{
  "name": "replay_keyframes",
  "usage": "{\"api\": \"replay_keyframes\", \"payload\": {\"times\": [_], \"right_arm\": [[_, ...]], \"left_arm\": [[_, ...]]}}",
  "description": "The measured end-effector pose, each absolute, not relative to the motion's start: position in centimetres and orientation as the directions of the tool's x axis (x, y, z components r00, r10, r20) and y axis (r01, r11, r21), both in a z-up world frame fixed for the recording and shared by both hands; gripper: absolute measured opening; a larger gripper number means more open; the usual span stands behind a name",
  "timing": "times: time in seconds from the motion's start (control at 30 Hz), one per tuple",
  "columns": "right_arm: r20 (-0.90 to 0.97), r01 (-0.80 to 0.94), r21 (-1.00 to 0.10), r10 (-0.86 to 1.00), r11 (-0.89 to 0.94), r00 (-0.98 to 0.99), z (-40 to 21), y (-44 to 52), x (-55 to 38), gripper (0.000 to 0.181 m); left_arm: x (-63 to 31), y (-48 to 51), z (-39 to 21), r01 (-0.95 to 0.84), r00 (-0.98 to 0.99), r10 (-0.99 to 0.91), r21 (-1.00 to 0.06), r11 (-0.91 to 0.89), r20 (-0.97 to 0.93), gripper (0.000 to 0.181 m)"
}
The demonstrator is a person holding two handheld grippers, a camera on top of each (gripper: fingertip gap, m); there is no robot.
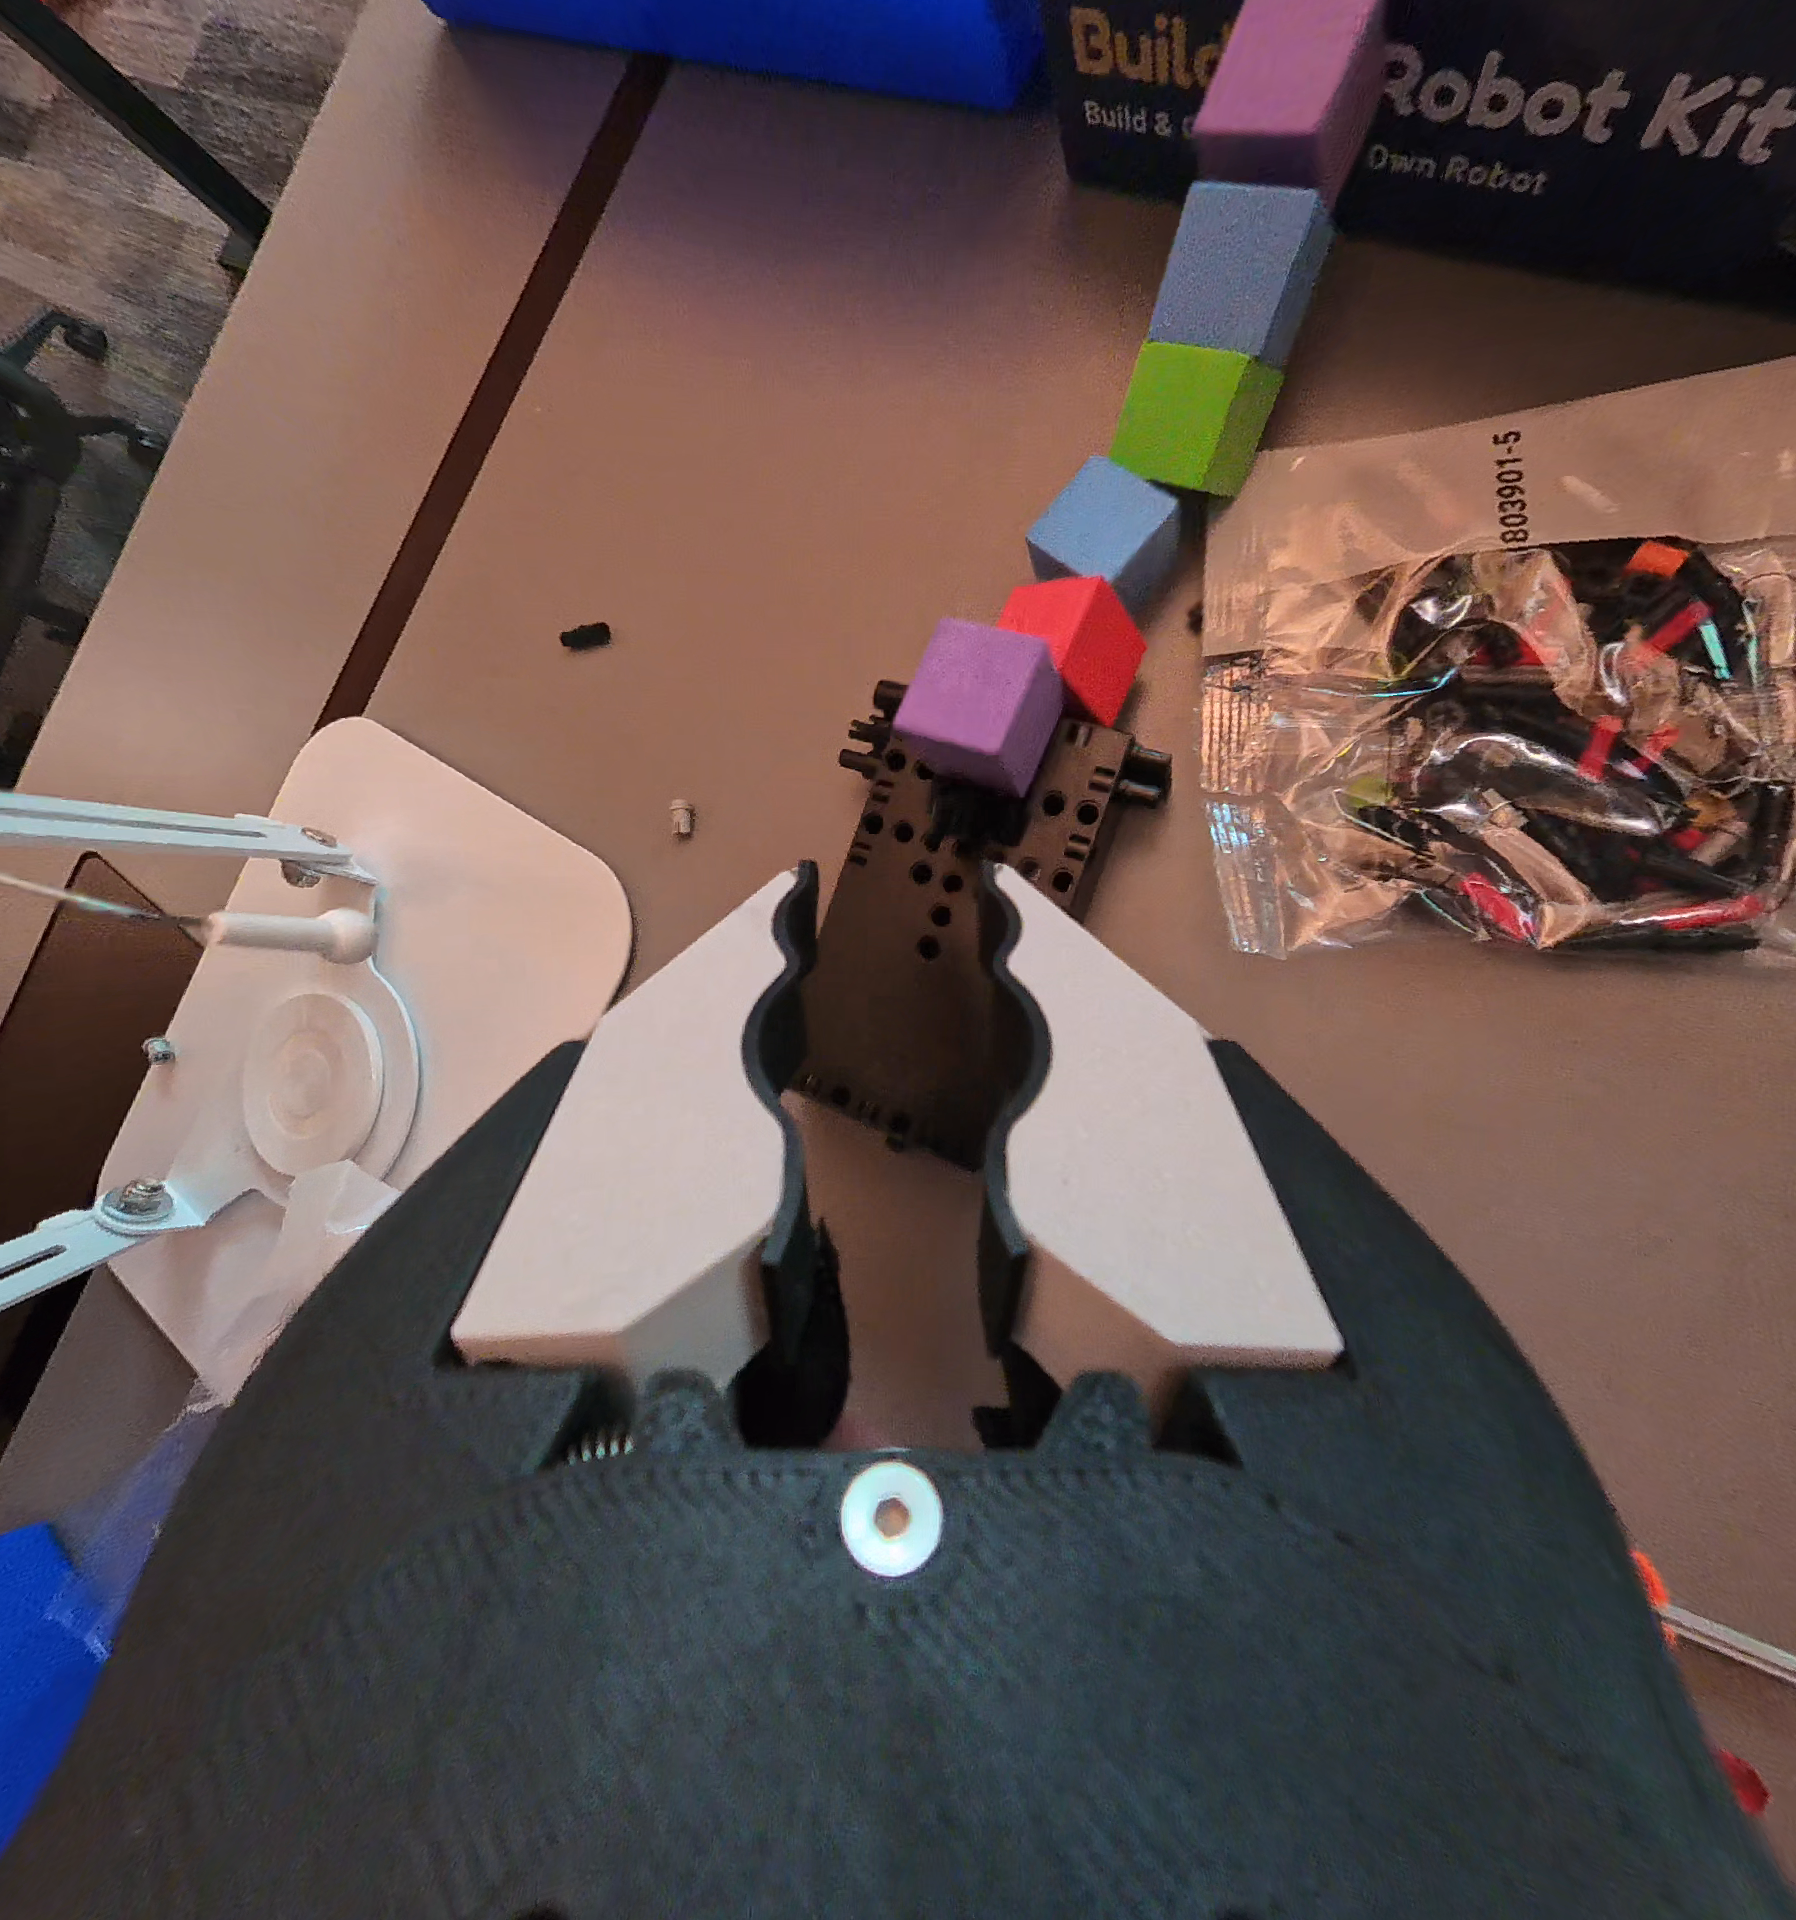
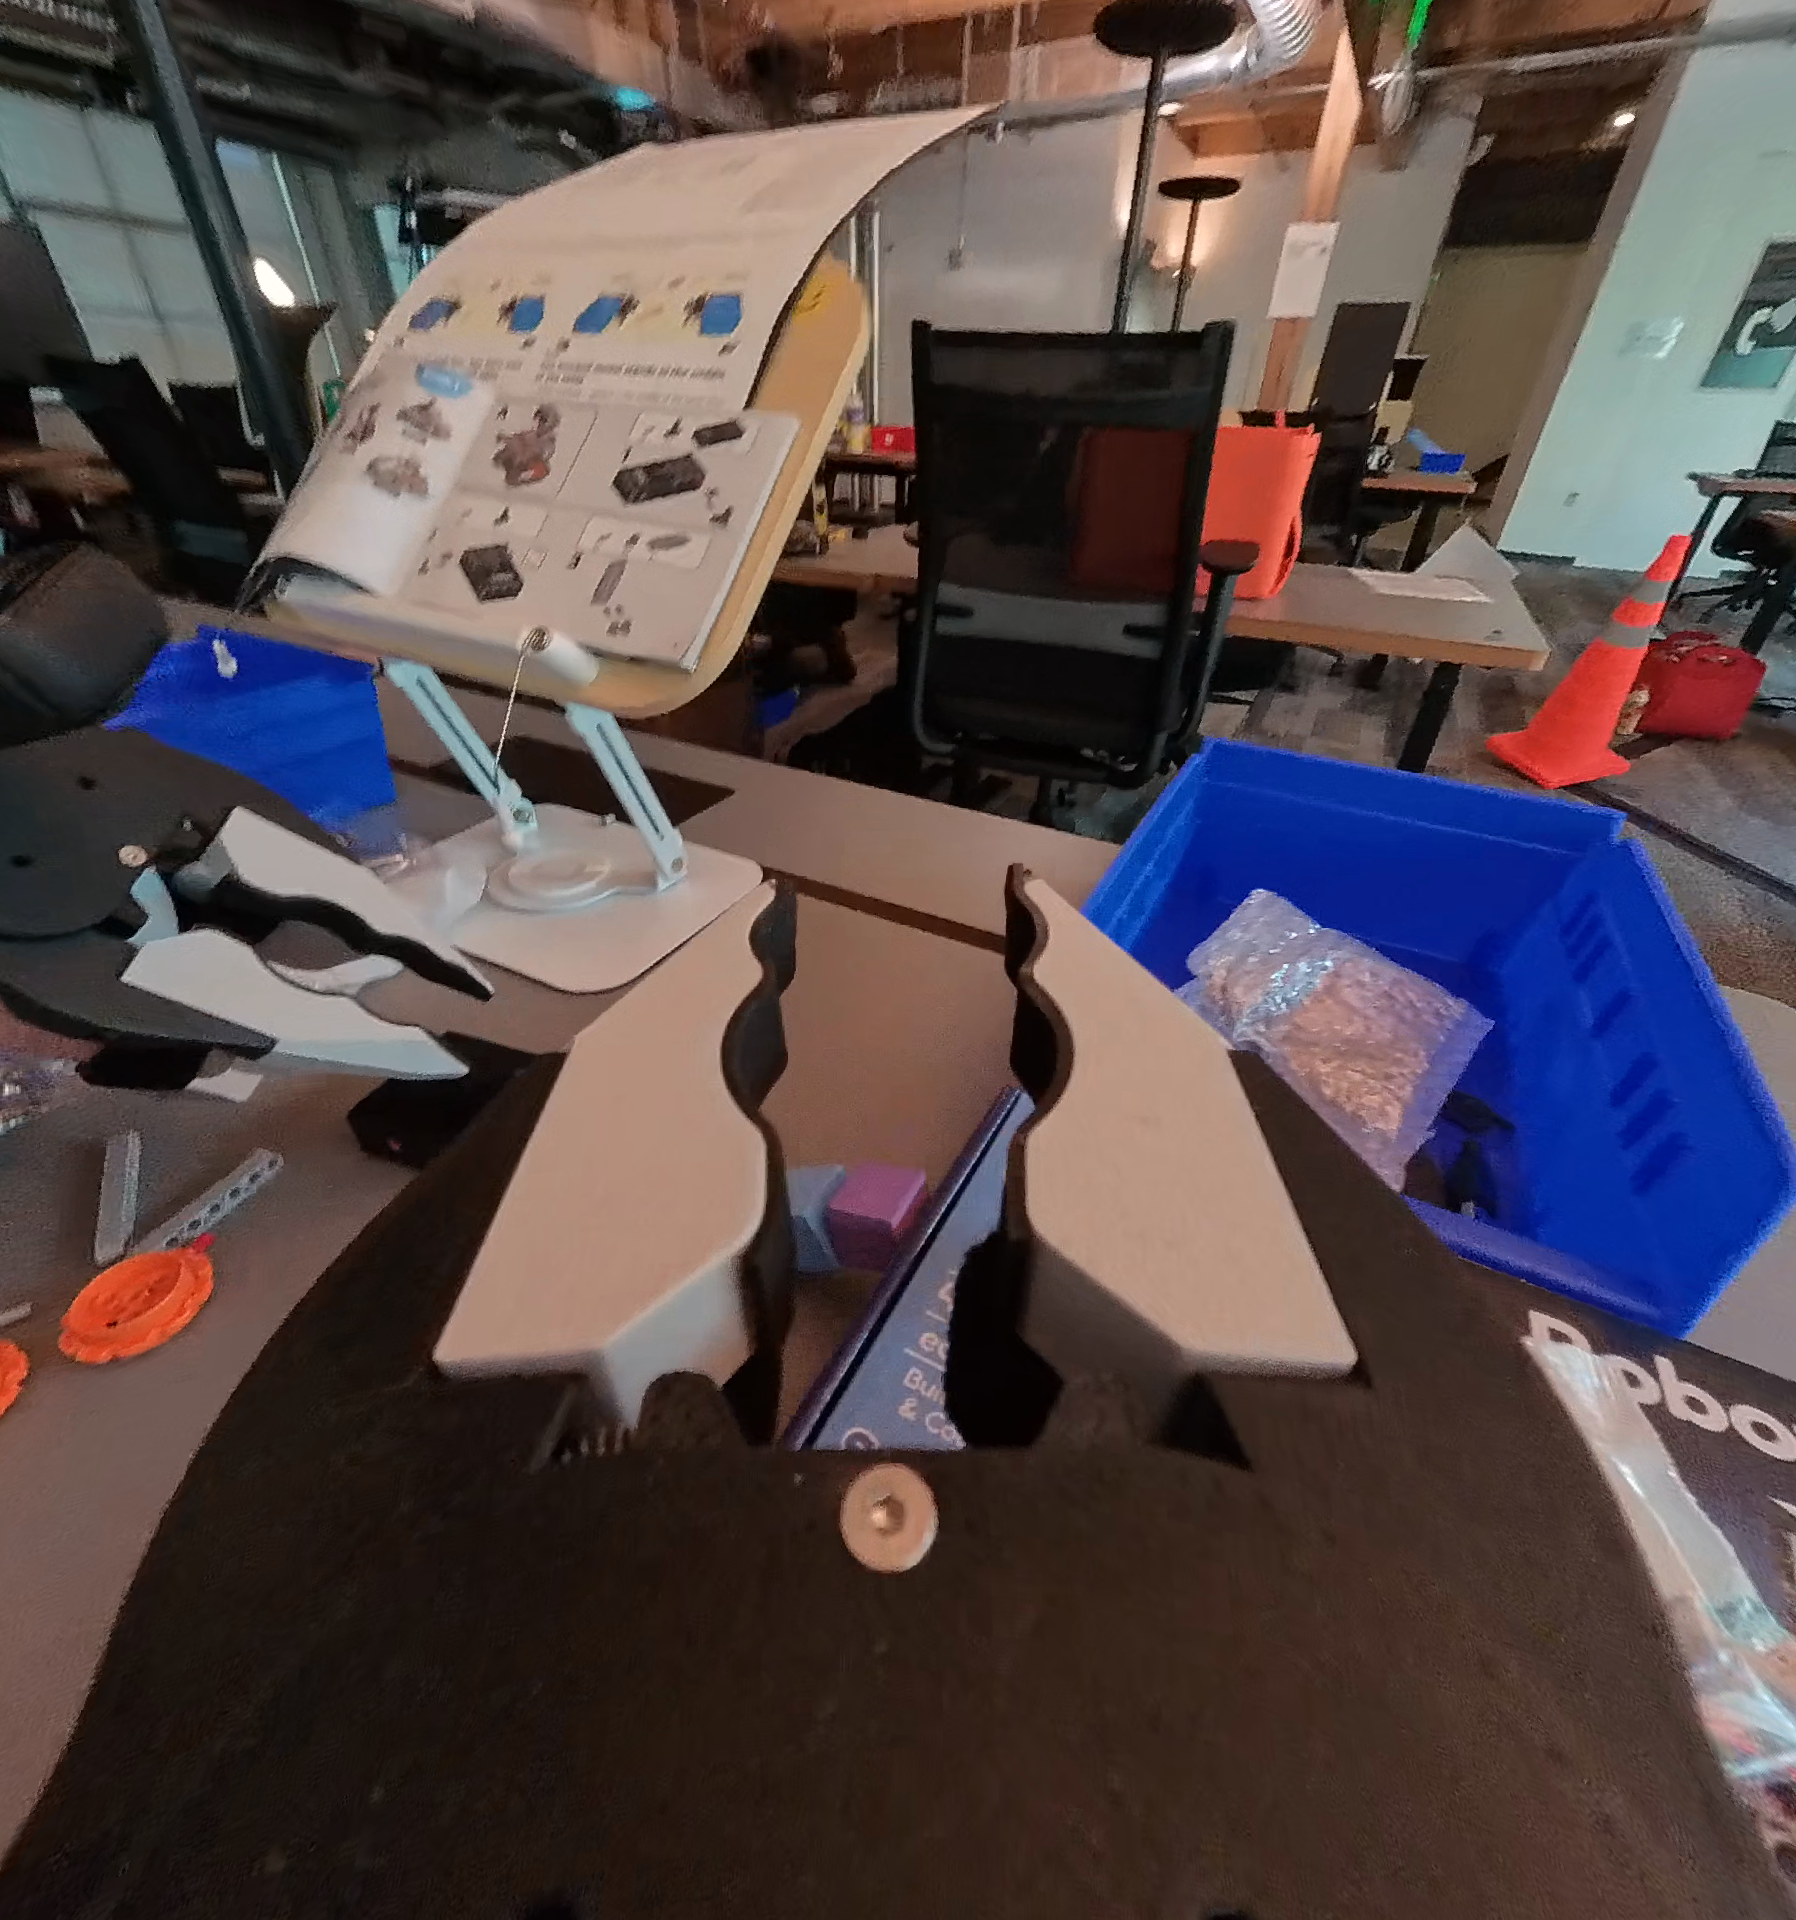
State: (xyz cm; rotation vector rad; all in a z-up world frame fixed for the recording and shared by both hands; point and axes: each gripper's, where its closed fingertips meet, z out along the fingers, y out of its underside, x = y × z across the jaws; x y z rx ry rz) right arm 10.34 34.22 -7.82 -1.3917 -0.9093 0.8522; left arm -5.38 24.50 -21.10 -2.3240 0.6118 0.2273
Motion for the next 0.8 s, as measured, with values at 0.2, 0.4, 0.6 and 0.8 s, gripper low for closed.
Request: {"api": "replay_keyframes", "payload": {"times": [0.2,0.4,0.6,0.8], "right_arm": [[-0.031,-0.033,-0.999,0.895,-0.018,0.444,-7.3,35.6,12.1,0.035],[-0.019,-0.023,-1.000,0.898,-0.010,0.439,-7.6,35.7,11.9,0.034],[-0.017,-0.003,-1.000,0.905,-0.018,0.425,-8.4,35.8,11.5,0.034],[-0.022,-0.005,-1.000,0.910,-0.022,0.413,-8.4,35.7,11.4,0.033]], "left_arm": [[-5.0,24.3,-20.4,-0.502,0.863,-0.395,-0.614,-0.609,-0.315,0.037],[-3.3,25.3,-21.2,-0.566,0.819,-0.477,-0.581,-0.585,-0.319,0.043],[-2.4,27.1,-22.2,-0.598,0.794,-0.523,-0.546,-0.586,-0.308,0.041],[-2.4,27.6,-22.7,-0.602,0.793,-0.529,-0.529,-0.599,-0.302,0.021]]}}
